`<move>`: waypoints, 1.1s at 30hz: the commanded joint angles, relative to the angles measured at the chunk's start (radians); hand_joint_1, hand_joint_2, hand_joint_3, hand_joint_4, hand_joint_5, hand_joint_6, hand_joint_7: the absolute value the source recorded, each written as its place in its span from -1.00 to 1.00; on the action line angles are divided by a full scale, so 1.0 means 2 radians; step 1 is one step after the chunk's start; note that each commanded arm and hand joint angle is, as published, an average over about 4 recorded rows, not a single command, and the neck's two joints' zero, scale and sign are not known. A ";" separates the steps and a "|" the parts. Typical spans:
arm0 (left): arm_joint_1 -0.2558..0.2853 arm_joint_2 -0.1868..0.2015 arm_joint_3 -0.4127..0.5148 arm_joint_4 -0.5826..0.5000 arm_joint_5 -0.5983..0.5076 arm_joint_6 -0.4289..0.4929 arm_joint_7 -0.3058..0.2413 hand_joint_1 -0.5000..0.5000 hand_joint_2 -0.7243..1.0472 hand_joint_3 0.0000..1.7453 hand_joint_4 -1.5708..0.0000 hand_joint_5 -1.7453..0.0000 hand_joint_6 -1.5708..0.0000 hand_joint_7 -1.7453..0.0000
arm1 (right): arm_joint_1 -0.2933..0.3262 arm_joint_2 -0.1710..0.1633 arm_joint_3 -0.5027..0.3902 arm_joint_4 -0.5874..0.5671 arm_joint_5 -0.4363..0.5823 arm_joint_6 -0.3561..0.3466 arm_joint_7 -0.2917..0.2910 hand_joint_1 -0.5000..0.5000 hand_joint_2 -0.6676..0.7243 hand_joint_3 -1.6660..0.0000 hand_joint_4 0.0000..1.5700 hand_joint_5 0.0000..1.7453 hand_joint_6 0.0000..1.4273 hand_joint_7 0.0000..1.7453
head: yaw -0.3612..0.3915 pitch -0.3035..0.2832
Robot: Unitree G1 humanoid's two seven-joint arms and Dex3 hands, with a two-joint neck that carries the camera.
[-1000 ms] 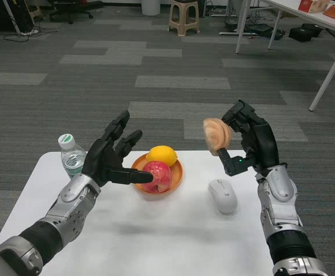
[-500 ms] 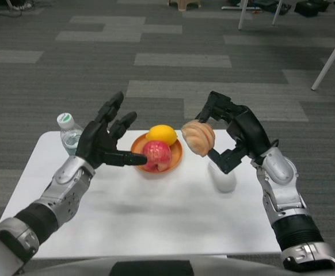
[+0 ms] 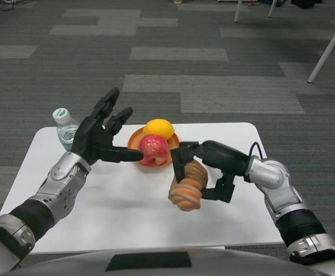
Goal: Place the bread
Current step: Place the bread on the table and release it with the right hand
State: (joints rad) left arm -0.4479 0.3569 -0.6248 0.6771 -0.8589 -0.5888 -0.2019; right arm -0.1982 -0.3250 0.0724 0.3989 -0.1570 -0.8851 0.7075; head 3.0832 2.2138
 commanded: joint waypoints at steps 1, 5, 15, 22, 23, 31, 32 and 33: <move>0.004 0.001 -0.002 0.001 -0.003 -0.002 -0.002 1.00 0.20 -0.98 1.00 0.53 1.00 1.00 | -0.019 0.004 -0.009 0.045 -0.033 -0.027 0.001 -0.83 -0.45 -0.90 -0.24 0.78 0.04 0.84 | 0.002 0.000; 0.003 0.000 -0.002 0.001 -0.004 -0.002 -0.002 1.00 0.20 -0.93 1.00 0.53 1.00 1.00 | -0.029 0.013 -0.027 0.087 -0.058 -0.040 0.001 -0.83 -0.45 -0.90 -0.24 0.78 0.01 0.84 | 0.002 0.000; -0.006 0.000 -0.015 0.006 -0.015 -0.002 -0.003 1.00 0.20 -0.90 1.00 0.53 1.00 1.00 | -0.066 0.031 -0.034 0.191 -0.092 -0.048 -0.001 -0.83 -0.36 -0.90 -0.35 0.78 -0.16 0.92 | -0.001 0.002; -0.010 0.000 -0.020 0.012 -0.019 -0.002 -0.004 1.00 0.20 -0.93 1.00 0.53 1.00 1.00 | -0.080 0.036 -0.027 0.222 -0.108 -0.048 -0.005 -0.83 -0.36 -0.86 -0.62 0.78 -0.42 0.92 | 0.000 -0.001; -0.010 0.000 -0.020 0.012 -0.019 -0.002 -0.004 1.00 0.20 -0.95 1.00 0.53 1.00 1.00 | -0.081 0.037 -0.026 0.223 -0.110 -0.048 -0.005 -0.83 -0.36 -0.83 -0.68 0.78 -0.50 0.92 | 0.000 -0.001; -0.012 0.000 -0.022 0.015 -0.023 -0.002 -0.004 1.00 0.20 -0.90 1.00 0.53 1.00 1.00 | -0.084 0.040 -0.026 0.221 -0.112 -0.043 -0.005 -0.92 -0.39 -0.74 -1.00 0.06 -1.00 -0.08 | 0.000 -0.001; -0.012 0.000 -0.023 0.016 -0.023 -0.002 -0.004 1.00 0.20 -0.93 1.00 0.53 1.00 1.00 | -0.084 0.040 -0.027 0.220 -0.112 -0.042 -0.004 -0.92 -0.36 -0.71 -1.00 -0.06 -1.00 -0.24 | 0.000 -0.001; -0.013 0.000 -0.023 0.016 -0.024 -0.002 -0.004 1.00 0.20 -0.95 1.00 0.53 1.00 1.00 | -0.084 0.040 -0.027 0.219 -0.112 -0.041 -0.004 -0.92 -0.36 -0.71 -1.00 -0.19 -1.00 -0.40 | -0.001 -0.001</move>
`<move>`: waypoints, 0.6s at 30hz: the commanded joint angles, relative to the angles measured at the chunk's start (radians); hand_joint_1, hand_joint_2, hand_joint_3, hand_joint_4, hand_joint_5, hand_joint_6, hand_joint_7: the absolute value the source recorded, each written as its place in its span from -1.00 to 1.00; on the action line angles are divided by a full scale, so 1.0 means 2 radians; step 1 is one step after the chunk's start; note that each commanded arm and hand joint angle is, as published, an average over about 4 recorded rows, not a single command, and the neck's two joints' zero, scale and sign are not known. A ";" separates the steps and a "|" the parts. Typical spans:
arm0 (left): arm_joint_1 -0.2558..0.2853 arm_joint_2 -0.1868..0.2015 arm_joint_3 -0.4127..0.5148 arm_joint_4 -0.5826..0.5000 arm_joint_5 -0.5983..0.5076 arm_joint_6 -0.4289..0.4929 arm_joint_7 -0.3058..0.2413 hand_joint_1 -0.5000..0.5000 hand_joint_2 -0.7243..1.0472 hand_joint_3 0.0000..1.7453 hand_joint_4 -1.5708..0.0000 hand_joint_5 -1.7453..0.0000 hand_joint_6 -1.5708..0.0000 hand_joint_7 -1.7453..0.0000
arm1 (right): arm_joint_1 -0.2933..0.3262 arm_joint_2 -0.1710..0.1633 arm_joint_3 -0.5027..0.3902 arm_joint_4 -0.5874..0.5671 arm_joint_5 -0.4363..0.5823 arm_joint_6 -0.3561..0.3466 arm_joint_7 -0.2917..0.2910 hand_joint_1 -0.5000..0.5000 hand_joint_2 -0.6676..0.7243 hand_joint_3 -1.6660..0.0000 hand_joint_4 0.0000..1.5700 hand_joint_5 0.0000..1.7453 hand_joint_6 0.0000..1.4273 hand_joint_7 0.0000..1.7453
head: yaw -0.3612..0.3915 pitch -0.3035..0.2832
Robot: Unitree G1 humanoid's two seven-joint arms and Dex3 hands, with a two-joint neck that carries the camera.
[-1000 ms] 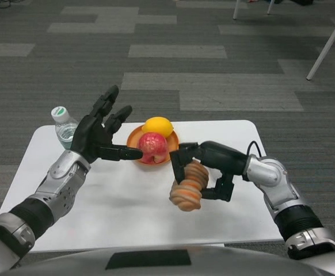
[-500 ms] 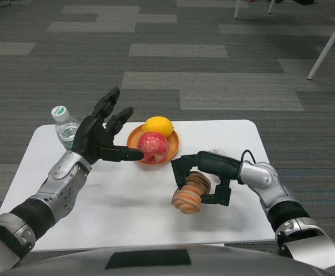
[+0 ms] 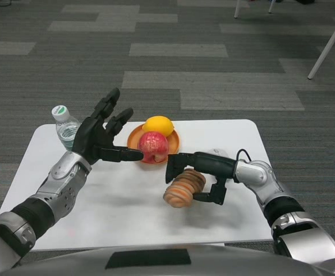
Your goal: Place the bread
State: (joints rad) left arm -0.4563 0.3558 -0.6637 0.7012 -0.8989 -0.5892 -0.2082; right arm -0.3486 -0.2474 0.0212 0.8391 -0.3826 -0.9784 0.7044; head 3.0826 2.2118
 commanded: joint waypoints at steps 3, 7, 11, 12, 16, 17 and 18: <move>-0.010 0.001 -0.005 0.006 -0.005 -0.002 -0.002 1.00 0.20 -0.98 1.00 0.53 1.00 1.00 | -0.009 0.002 -0.005 -0.003 0.000 0.007 -0.003 -0.92 -0.36 -0.71 -1.00 -0.64 -1.00 -0.88 | -0.001 -0.001; -0.012 0.001 -0.006 0.009 -0.006 -0.002 -0.002 1.00 0.20 -0.90 1.00 0.53 1.00 1.00 | -0.009 0.004 -0.012 -0.011 0.000 0.007 -0.003 -0.94 -0.36 -0.67 -1.00 -0.86 -1.00 -1.00 | 0.000 -0.002; -0.013 0.001 -0.006 0.011 -0.006 -0.002 -0.002 1.00 0.23 -0.93 1.00 0.53 1.00 1.00 | -0.009 0.003 -0.018 -0.017 0.001 0.006 -0.002 -0.98 -0.36 -0.67 -1.00 -0.89 -1.00 -1.00 | 0.001 -0.003; -0.014 0.000 -0.006 0.011 -0.007 -0.002 -0.002 1.00 0.25 -0.95 1.00 0.53 1.00 1.00 | -0.009 0.002 -0.020 -0.020 0.001 0.006 -0.002 -1.00 -0.36 -0.67 -1.00 -0.89 -1.00 -1.00 | 0.000 -0.004; -0.017 0.000 -0.007 0.015 -0.009 -0.002 -0.002 1.00 0.20 -0.98 1.00 0.53 1.00 1.00 | -0.006 -0.005 -0.033 -0.033 0.004 0.007 0.000 -0.92 -0.43 -0.64 -1.00 -0.89 -1.00 -1.00 | 0.001 -0.005; -0.018 0.000 -0.007 0.016 -0.009 -0.002 -0.002 1.00 0.20 -0.98 1.00 0.53 1.00 1.00 | -0.005 -0.006 -0.037 -0.036 0.005 0.007 0.000 -0.92 -0.45 -0.67 -1.00 -0.89 -1.00 -1.00 | 0.000 -0.005; -0.020 0.000 -0.008 0.018 -0.010 -0.002 -0.002 1.00 0.20 -0.98 1.00 0.53 1.00 1.00 | -0.004 -0.007 -0.044 -0.041 0.007 0.007 0.001 -0.92 -0.48 -0.67 -1.00 -0.89 -1.00 -1.00 | 0.000 -0.005</move>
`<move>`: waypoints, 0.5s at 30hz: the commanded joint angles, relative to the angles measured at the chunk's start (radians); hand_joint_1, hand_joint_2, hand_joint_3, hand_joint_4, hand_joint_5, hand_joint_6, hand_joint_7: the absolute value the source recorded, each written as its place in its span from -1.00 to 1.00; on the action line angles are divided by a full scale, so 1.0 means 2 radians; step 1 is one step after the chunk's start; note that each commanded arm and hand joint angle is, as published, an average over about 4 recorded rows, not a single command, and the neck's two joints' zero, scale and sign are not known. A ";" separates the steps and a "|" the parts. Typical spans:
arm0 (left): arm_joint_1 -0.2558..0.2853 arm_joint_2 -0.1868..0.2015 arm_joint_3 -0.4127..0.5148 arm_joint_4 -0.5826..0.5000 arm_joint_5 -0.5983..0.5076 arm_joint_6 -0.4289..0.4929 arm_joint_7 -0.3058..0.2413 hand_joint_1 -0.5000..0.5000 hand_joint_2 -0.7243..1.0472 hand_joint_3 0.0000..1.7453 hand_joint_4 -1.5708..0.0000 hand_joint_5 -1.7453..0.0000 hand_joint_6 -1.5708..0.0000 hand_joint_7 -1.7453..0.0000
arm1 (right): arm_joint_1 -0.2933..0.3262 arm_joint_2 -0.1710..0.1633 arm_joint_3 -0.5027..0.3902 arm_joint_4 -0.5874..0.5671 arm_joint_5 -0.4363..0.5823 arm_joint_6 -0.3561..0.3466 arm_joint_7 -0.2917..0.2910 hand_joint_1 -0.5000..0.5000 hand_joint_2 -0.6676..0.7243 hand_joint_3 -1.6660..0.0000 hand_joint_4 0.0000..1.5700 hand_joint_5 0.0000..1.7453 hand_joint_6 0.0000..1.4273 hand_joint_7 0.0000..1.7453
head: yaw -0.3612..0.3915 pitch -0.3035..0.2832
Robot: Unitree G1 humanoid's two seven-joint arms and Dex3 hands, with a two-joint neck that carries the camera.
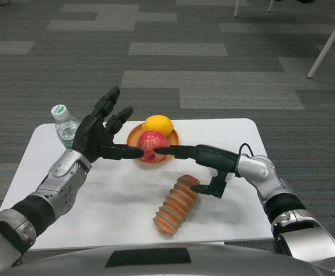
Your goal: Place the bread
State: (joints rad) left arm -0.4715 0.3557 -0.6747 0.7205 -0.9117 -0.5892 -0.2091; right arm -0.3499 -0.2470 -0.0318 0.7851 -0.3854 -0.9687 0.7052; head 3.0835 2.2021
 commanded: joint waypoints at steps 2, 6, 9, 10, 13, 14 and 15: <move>-0.014 0.000 -0.005 0.011 -0.005 -0.002 -0.001 1.00 0.20 -0.93 1.00 0.53 1.00 1.00 | -0.002 -0.007 -0.027 -0.025 0.021 0.005 0.001 -0.92 -0.52 -0.69 -1.00 -0.89 -1.00 -1.00 | 0.001 0.000; -0.017 0.000 -0.007 0.014 -0.006 -0.002 -0.001 1.00 0.20 -0.98 1.00 0.53 1.00 1.00 | 0.008 -0.006 -0.032 -0.057 0.080 0.033 0.001 -0.92 -0.66 -0.62 -1.00 -0.92 -1.00 -1.00 | 0.001 0.000; -0.019 0.000 -0.008 0.016 -0.006 -0.002 -0.001 1.00 0.20 -0.95 1.00 0.53 1.00 1.00 | 0.014 0.000 -0.038 -0.087 0.131 0.080 -0.001 -0.92 -0.75 -0.55 -1.00 -1.00 -1.00 -1.00 | 0.001 0.001; -0.019 -0.001 -0.008 0.017 -0.006 -0.002 -0.001 1.00 0.20 -0.93 1.00 0.53 1.00 1.00 | 0.016 0.003 -0.040 -0.096 0.148 0.096 -0.002 -0.92 -0.77 -0.52 -1.00 -1.00 -1.00 -1.00 | 0.000 0.001; -0.020 -0.001 -0.009 0.019 -0.006 -0.002 -0.001 1.00 0.20 -0.93 1.00 0.53 1.00 1.00 | 0.020 0.010 -0.041 -0.113 0.201 0.126 -0.019 -0.92 -0.77 -0.14 -1.00 -1.00 -1.00 -1.00 | 0.000 0.001; -0.021 -0.001 -0.009 0.019 -0.006 -0.002 -0.001 1.00 0.20 -0.93 1.00 0.53 1.00 1.00 | 0.021 0.012 -0.041 -0.118 0.220 0.134 -0.029 -0.92 -0.70 0.10 -1.00 -1.00 -1.00 -1.00 | 0.000 0.002; -0.021 -0.002 -0.009 0.019 -0.006 -0.002 -0.001 1.00 0.20 -0.93 1.00 0.53 1.00 1.00 | 0.022 0.016 -0.041 -0.123 0.238 0.139 -0.045 -0.92 -0.64 0.31 -1.00 -1.00 -1.00 -1.00 | 0.000 0.003</move>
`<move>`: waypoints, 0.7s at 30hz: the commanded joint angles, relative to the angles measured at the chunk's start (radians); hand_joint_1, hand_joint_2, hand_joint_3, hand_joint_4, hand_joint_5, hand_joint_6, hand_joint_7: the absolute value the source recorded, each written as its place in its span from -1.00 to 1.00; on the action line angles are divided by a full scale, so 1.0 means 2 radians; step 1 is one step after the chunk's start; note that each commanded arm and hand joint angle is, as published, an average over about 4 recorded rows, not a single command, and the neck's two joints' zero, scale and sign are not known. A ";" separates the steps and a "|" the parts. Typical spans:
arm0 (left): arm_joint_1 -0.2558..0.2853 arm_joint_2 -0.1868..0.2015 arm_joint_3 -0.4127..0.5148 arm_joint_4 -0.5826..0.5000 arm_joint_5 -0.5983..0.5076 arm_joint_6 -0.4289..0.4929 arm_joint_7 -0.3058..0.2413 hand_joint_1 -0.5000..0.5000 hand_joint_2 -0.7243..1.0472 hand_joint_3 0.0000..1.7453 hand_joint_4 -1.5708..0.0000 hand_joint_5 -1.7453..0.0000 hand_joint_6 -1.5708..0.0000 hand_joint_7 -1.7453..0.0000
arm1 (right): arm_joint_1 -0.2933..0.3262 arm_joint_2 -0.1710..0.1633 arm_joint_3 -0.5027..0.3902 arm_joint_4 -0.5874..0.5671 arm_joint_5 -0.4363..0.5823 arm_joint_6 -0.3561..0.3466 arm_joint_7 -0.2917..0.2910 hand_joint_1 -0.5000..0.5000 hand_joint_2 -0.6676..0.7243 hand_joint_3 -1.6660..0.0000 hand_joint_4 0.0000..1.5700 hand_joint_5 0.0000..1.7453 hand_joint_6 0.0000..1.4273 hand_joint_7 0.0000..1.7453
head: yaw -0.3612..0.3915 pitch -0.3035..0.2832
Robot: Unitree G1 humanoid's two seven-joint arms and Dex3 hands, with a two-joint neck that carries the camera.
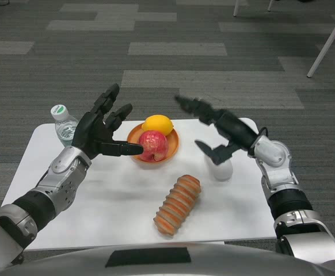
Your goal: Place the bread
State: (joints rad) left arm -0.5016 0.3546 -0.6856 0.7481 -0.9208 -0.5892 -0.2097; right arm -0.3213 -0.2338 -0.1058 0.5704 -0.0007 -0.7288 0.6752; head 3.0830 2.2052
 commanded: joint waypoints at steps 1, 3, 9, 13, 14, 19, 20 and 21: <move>-0.007 -0.001 -0.004 0.006 -0.001 -0.002 -0.001 1.00 0.20 -0.93 1.00 0.53 1.00 1.00 | 0.010 0.013 -0.004 -0.021 0.064 0.025 -0.046 -0.92 -0.59 0.40 -1.00 -1.00 -1.00 -1.00 | 0.001 0.002; -0.007 -0.003 -0.004 0.005 -0.001 -0.002 -0.001 1.00 0.20 -0.90 1.00 0.53 1.00 1.00 | 0.013 0.031 -0.016 -0.032 0.083 0.029 -0.091 -0.88 -0.55 0.57 -1.00 -0.94 -1.00 -1.00 | 0.002 0.003; -0.007 -0.005 -0.004 0.004 -0.001 -0.003 -0.001 1.00 0.20 -0.95 1.00 0.53 1.00 1.00 | 0.018 0.066 -0.055 -0.051 0.092 0.030 -0.156 -0.75 -0.64 0.62 -0.51 -0.22 -1.00 -0.52 | 0.004 0.007; -0.006 -0.005 -0.004 0.003 -0.001 -0.003 -0.001 1.00 0.23 -0.93 1.00 0.53 1.00 1.00 | 0.020 0.069 -0.065 -0.056 0.096 0.031 -0.173 -0.77 -0.36 0.64 -0.48 -0.08 -1.00 -0.54 | 0.004 0.010; -0.005 -0.005 -0.004 0.003 -0.001 -0.003 -0.001 1.00 0.20 -0.90 1.00 0.53 1.00 1.00 | 0.020 0.069 -0.068 -0.057 0.096 0.031 -0.174 -0.79 -0.16 0.69 -0.57 -0.11 -1.00 -0.58 | 0.003 0.010; -0.003 -0.005 -0.001 0.001 0.000 -0.005 -0.001 1.00 0.20 -0.93 1.00 0.53 1.00 1.00 | 0.024 0.068 -0.071 -0.066 0.096 0.038 -0.179 -0.83 0.80 0.98 -1.00 -0.64 -1.00 -0.70 | 0.005 0.011; -0.002 -0.005 -0.001 0.000 0.000 -0.006 -0.001 1.00 0.20 -0.93 1.00 0.53 1.00 1.00 | 0.026 0.068 -0.071 -0.069 0.096 0.040 -0.181 -0.83 0.86 1.00 -1.00 -0.72 -1.00 -0.72 | 0.005 0.011; -0.002 -0.005 0.000 0.000 0.000 -0.006 -0.001 1.00 0.20 -0.95 1.00 0.53 1.00 1.00 | 0.027 0.068 -0.071 -0.071 0.096 0.041 -0.182 -0.81 0.91 1.00 -1.00 -0.78 -1.00 -0.76 | 0.005 0.012</move>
State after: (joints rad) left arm -0.5035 0.3451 -0.6878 0.7481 -0.9206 -0.5898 -0.2098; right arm -0.2786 -0.0998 -0.2419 0.4456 0.1821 -0.6592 0.3214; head 3.0930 2.2279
